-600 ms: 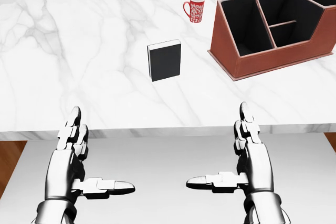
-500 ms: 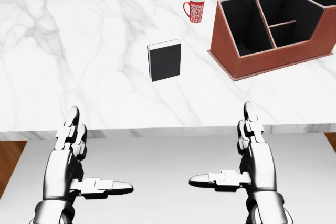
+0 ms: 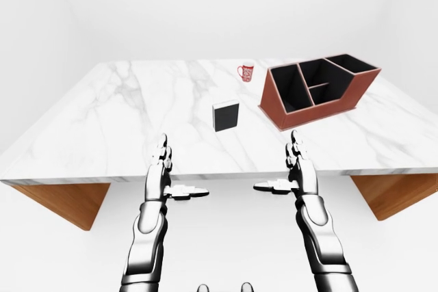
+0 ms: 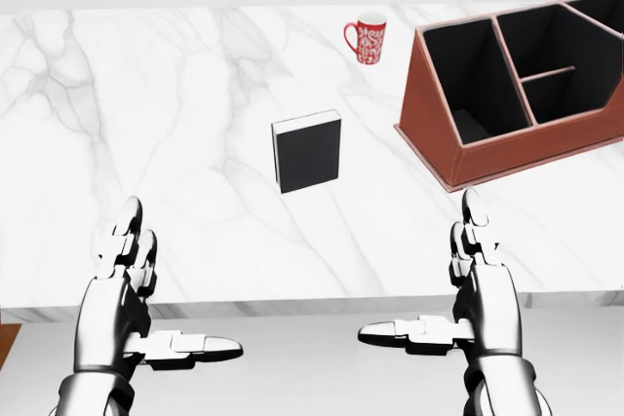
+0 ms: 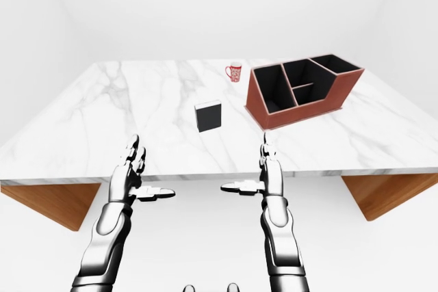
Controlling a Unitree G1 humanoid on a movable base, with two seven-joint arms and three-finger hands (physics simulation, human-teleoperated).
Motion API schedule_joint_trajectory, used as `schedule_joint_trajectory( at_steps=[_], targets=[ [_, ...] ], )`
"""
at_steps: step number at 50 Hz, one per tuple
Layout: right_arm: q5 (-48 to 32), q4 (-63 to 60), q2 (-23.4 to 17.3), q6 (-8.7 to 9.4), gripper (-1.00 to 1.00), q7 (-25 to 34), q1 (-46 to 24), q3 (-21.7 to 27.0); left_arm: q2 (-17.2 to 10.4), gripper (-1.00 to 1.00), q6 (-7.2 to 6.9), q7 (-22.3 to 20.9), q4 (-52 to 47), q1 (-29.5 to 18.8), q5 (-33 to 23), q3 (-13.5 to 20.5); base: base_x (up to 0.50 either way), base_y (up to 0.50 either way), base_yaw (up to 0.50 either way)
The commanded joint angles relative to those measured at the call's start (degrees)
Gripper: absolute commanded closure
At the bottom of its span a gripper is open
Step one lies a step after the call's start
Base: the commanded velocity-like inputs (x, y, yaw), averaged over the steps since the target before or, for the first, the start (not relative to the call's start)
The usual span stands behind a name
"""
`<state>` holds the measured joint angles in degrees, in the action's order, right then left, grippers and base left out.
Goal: Pick up the book and place it in the left compartment of the caddy.
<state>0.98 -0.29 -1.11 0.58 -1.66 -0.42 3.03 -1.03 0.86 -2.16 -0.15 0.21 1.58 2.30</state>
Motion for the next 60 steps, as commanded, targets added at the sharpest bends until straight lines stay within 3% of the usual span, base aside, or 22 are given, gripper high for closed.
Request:
schedule_joint_trajectory(
  at_steps=[1,14,16,35,47,53,60],
  targets=[
    [-0.1,-0.1,0.0,0.1,-1.0,0.0,0.0,0.0,0.0,-1.0,0.09,0.0,-0.1,0.0,0.1,0.1,0.5,0.0,0.0],
    [-0.2,-0.2,0.0,0.46,-1.0,0.0,0.1,0.0,-0.1,-1.0,0.06,-0.2,0.0,0.0,0.4,0.1,0.5,0.0,0.0],
    [-0.2,-0.2,0.0,0.46,-1.0,0.1,0.1,-0.1,0.0,-1.0,0.64,-0.2,0.5,0.0,0.3,0.2,0.5,0.0,0.0],
    [-0.5,-0.4,0.0,0.56,-1.0,0.1,0.2,-0.2,0.0,-1.0,-0.16,-0.3,-0.8,0.3,0.7,0.3,0.5,-0.02,0.0],
    [-1.3,-2.0,0.3,-0.59,-1.0,-0.4,1.1,-0.7,-0.1,-1.0,-0.05,-0.4,-0.5,0.2,1.2,0.5,0.25,-0.01,0.0],
    [-3.6,-8.4,0.2,4.08,-1.0,-0.3,2.7,-1.9,0.0,-1.0,-0.58,-0.4,-1.4,0.5,1.0,0.3,0.0,0.0,0.0],
    [-10.2,-14.4,-1.9,4.42,-1.0,6.6,-2.4,-3.7,0.0,-1.0,-0.32,-0.6,-1.8,0.8,1.2,0.4,0.0,0.0,0.0]
  ],
)
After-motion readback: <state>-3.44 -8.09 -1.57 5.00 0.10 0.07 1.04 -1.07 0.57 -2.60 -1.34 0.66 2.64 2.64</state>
